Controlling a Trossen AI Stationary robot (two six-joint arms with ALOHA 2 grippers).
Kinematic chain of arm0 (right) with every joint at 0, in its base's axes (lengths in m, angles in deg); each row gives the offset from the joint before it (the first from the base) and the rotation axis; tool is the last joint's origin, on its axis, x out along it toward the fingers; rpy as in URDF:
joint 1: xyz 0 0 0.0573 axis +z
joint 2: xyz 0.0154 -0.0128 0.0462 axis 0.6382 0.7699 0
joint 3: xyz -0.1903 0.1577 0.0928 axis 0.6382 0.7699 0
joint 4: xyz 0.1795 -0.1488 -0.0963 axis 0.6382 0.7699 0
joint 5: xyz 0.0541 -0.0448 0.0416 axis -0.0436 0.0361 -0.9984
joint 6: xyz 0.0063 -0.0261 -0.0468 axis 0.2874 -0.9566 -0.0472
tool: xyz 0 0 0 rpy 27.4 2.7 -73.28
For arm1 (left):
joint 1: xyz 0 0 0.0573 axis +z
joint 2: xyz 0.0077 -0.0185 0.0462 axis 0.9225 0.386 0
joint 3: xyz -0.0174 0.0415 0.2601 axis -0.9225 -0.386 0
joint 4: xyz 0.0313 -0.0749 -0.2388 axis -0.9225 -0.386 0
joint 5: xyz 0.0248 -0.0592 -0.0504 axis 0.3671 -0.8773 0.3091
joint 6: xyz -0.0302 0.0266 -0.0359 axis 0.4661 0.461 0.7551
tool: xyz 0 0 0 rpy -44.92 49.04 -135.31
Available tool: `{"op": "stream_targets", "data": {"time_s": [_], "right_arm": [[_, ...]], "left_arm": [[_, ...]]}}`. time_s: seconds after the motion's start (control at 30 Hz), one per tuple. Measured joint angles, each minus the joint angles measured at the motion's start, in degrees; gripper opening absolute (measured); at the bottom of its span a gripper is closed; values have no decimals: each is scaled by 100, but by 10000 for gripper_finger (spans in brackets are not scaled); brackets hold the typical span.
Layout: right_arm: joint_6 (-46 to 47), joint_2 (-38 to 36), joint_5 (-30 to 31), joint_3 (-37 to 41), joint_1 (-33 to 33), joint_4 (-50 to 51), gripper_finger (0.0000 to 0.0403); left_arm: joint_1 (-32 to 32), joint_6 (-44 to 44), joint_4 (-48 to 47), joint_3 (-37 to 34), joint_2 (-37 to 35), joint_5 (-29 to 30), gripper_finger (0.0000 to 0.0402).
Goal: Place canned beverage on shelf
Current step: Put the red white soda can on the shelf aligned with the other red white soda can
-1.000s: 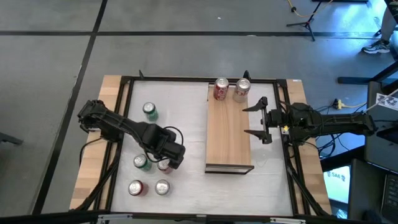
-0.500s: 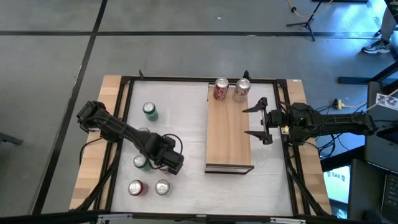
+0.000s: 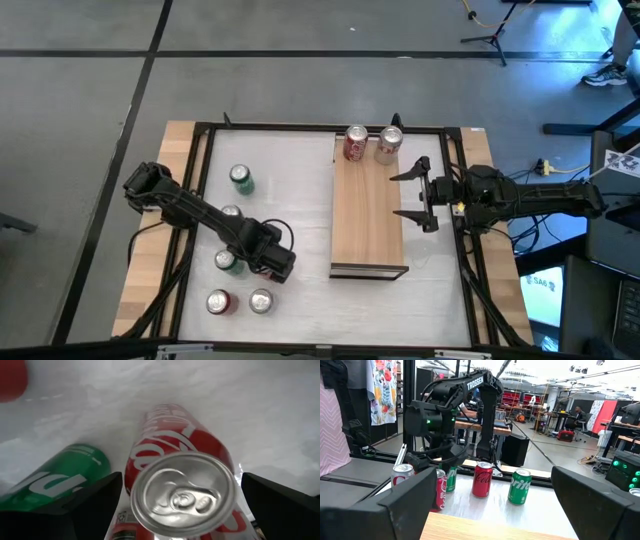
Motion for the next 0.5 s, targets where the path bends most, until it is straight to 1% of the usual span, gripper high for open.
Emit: {"op": "stream_targets", "data": {"time_s": [0.27, 0.37, 0.5], "right_arm": [[0, 0, 0, 0, 1, 0, 386], [0, 0, 0, 0, 1, 0, 386], [0, -2, 0, 0, 1, 0, 386]], "left_arm": [[12, 0, 2, -16, 0, 191, 392], [31, 2, 4, -16, 0, 196, 378], [31, 2, 28, -16, 0, 199, 348]]}}
